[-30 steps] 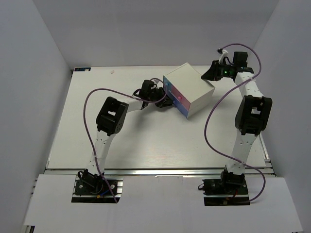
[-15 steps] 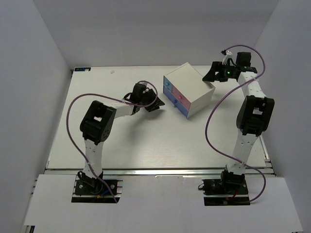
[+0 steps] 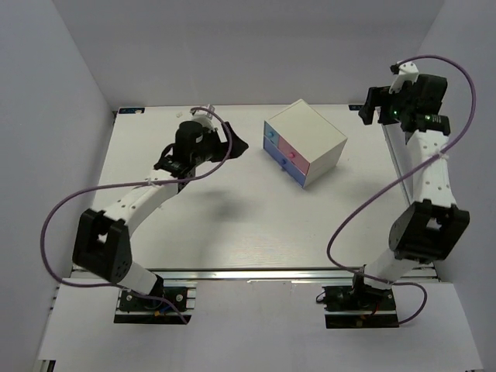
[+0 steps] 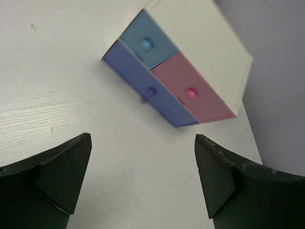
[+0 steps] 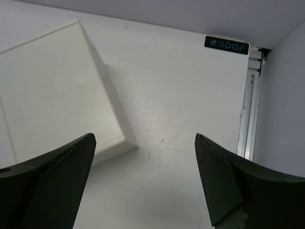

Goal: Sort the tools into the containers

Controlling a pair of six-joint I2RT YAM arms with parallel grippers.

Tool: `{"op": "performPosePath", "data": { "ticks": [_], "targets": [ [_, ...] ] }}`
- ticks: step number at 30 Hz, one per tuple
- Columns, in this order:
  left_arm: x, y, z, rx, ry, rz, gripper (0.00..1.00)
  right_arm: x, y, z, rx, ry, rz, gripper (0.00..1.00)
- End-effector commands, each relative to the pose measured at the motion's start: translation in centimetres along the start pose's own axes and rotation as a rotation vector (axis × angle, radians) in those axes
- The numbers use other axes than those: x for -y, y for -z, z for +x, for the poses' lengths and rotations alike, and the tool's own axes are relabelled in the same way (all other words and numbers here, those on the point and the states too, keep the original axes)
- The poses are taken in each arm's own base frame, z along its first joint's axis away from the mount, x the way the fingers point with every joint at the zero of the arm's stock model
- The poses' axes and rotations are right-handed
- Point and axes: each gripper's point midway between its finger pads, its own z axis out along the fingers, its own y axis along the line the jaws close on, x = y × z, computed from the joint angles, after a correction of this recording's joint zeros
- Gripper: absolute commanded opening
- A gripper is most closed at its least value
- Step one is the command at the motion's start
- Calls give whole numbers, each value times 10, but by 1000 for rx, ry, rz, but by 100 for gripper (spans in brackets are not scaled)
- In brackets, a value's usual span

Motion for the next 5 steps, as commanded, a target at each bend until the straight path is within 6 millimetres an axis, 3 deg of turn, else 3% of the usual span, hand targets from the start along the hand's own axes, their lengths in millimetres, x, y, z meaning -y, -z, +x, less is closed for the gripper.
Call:
{"op": "performPosePath", "data": {
  "ticks": [1, 2, 3, 4, 5],
  "targets": [
    [9, 40, -16, 59, -141, -4, 98, -18, 26, 24, -21, 15, -14, 89],
    [10, 49, -18, 79, -145, -9, 98, -27, 30, 24, 8, 21, -43, 89],
    [10, 54, -18, 90, -149, -11, 98, -37, 47, 18, 51, 40, -55, 89],
    [10, 58, -19, 103, -151, -10, 98, -43, 48, 37, 25, 35, -79, 89],
    [13, 67, -22, 124, -150, -7, 98, -47, 51, 40, 24, 31, -92, 89]
  ]
}}
